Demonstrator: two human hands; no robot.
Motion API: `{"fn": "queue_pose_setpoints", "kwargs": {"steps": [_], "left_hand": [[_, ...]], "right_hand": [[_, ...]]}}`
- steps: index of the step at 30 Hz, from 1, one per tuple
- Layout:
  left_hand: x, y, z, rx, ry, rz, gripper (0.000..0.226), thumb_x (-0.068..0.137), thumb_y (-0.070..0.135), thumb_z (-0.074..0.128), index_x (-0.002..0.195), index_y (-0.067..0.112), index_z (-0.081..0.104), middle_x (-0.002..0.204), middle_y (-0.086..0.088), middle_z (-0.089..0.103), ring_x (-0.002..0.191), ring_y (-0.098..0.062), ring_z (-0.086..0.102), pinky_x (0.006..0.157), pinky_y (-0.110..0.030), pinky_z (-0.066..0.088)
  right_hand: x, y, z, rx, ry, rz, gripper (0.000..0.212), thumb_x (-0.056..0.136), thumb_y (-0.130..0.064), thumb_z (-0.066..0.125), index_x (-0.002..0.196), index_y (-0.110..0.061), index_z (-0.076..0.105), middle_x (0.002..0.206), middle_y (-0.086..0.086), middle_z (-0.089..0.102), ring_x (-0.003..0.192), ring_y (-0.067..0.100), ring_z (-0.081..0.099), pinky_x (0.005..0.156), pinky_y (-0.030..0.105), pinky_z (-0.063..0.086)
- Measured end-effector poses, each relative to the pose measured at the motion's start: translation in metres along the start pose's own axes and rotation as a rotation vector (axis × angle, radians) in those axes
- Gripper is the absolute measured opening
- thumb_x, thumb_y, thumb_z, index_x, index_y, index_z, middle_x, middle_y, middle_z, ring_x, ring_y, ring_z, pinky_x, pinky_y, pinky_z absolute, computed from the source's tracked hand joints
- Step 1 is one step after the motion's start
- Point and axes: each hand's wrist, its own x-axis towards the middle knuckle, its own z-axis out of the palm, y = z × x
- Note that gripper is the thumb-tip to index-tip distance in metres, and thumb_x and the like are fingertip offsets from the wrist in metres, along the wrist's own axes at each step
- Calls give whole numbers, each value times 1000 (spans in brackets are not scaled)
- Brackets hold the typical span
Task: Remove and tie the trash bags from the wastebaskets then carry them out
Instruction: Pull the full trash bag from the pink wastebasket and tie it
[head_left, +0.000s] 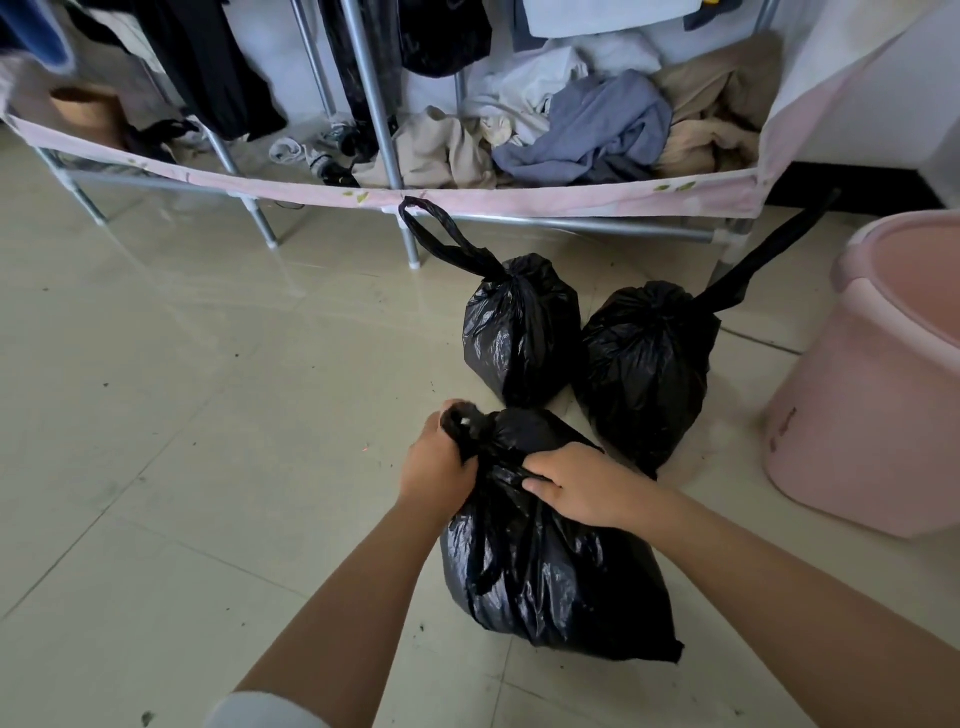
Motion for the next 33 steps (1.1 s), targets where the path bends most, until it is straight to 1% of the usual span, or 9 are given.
{"fn": "queue_pose_setpoints", "kwargs": {"steps": [4,7,11,17,19,22,25,29,33], "left_hand": [[0,-7,3,-127,-109,-82,8,78,20,42,84,19,46,85,-19,63,85,-33,63,76,-34,50],[1,-1,1,-393,-51,-116,11,91,11,49,91,9,60,84,-9,56,83,-19,52,71,-23,39],[-1,4,2,-254,-176,7,7,92,5,49,96,9,54,81,-9,57,79,-22,50,59,-21,30],[-3,-2,-1,-519,-377,-110,26,91,5,54,70,17,45,69,-4,54,62,-13,44,59,-19,35],[-1,-1,-5,-551,-437,-128,26,91,4,53,71,19,46,69,-8,58,65,-16,47,60,-21,35],[0,0,-7,-607,-445,-142,24,90,0,55,78,21,53,53,10,64,61,-4,58,65,-14,43],[2,4,-8,-570,-416,-108,26,90,1,54,73,21,54,53,11,61,65,-10,53,69,-21,40],[5,11,-7,-608,-480,-218,30,97,8,44,68,17,40,43,15,62,62,-10,47,55,-21,32],[6,9,-12,-928,-593,-425,25,99,5,37,75,15,37,55,-3,72,45,-7,61,37,-15,27]], "right_hand": [[-2,3,-1,46,21,25,43,98,-23,38,58,-21,20,59,-2,32,57,18,36,57,30,25],[-6,10,-2,96,27,71,43,98,-22,38,58,-21,21,57,-3,31,50,9,29,49,21,22],[-11,11,3,55,-27,91,44,98,-22,39,58,-22,20,58,-6,30,50,4,28,49,19,22],[-13,23,1,67,-33,143,44,96,-22,43,57,-22,23,59,-6,32,65,17,37,62,27,24],[-14,23,-1,155,-35,155,37,94,-18,46,59,-21,35,63,-5,40,69,16,39,60,28,22],[-13,19,-6,521,122,242,22,91,-5,45,103,-6,63,98,11,64,82,23,51,65,24,39],[-15,13,-22,807,104,261,29,98,-24,37,102,-8,61,82,2,58,73,12,52,61,11,41],[-20,7,-32,79,-132,123,34,94,-31,47,64,-17,41,62,-6,38,62,12,41,60,24,33],[-23,7,-28,-208,79,98,21,97,-20,37,99,-4,51,87,8,57,89,30,54,69,31,33]]}}
